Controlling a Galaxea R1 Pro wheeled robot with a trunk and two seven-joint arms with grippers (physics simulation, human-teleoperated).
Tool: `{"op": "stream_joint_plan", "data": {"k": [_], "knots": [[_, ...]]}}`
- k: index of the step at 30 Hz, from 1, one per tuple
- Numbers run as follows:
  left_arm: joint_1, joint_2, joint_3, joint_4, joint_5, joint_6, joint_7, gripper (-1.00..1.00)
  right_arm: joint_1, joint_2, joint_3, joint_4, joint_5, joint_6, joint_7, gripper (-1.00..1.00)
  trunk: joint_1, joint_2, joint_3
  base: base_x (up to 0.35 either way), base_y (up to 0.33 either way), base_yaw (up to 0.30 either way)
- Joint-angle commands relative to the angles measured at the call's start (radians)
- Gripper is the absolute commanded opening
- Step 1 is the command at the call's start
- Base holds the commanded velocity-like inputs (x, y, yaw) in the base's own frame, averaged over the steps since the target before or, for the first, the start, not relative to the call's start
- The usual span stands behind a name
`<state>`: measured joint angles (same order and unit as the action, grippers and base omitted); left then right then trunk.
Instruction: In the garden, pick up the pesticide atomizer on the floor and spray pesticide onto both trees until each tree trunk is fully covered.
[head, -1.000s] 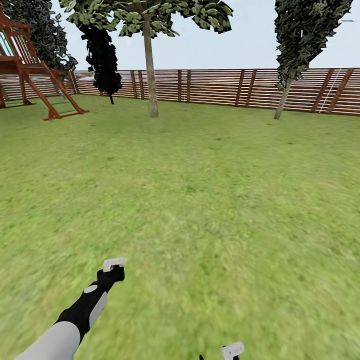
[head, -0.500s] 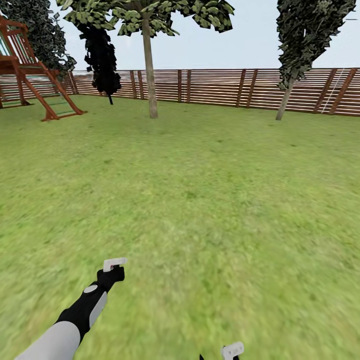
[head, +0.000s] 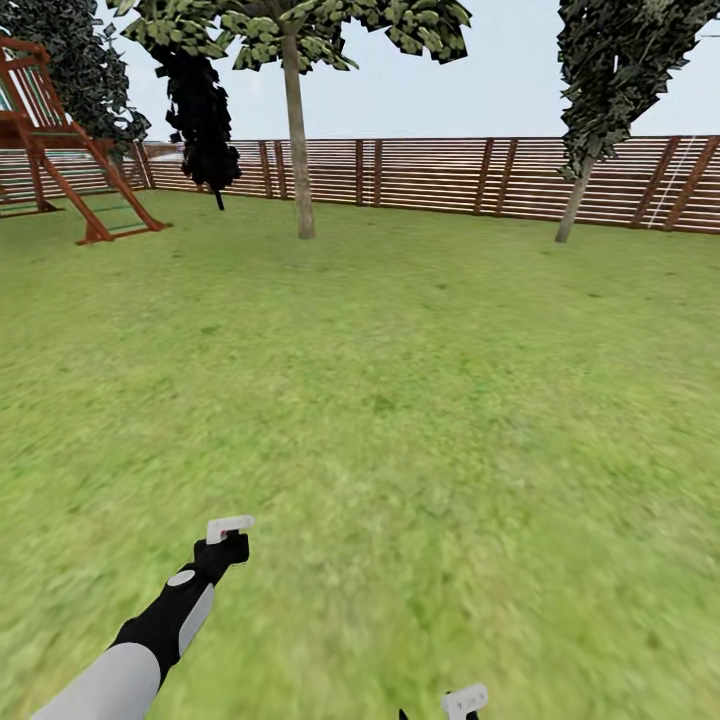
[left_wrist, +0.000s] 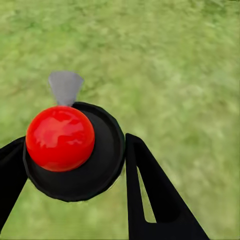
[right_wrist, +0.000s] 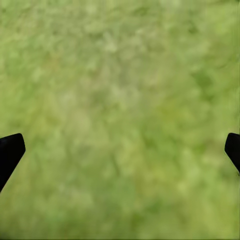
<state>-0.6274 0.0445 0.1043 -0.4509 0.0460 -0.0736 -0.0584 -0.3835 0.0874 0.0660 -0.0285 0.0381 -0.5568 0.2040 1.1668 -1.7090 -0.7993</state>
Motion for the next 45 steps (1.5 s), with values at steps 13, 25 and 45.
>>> {"op": "stream_joint_plan", "data": {"k": [13, 25, 45], "knots": [[0.000, 0.000, -0.001, 0.000, 0.000, -0.002, 0.000, -1.00, 0.000, 0.000, 0.000, 0.000, 0.000, 0.000, 0.000, 1.00, 0.000, 0.000, 0.000, 0.338, 0.000, 0.000], [-0.001, 0.000, 0.000, 0.000, 0.000, -0.002, 0.000, -1.00, 0.000, 0.000, 0.000, 0.000, 0.000, 0.000, 0.000, 1.00, 0.000, 0.000, 0.000, 0.338, 0.000, 0.000], [-0.001, 0.000, 0.000, -0.001, 0.000, 0.000, -0.011, -1.00, 0.000, 0.000, 0.000, 0.000, 0.000, 0.000, 0.000, 1.00, 0.000, 0.000, 0.000, 0.329, 0.088, 0.000]]}}
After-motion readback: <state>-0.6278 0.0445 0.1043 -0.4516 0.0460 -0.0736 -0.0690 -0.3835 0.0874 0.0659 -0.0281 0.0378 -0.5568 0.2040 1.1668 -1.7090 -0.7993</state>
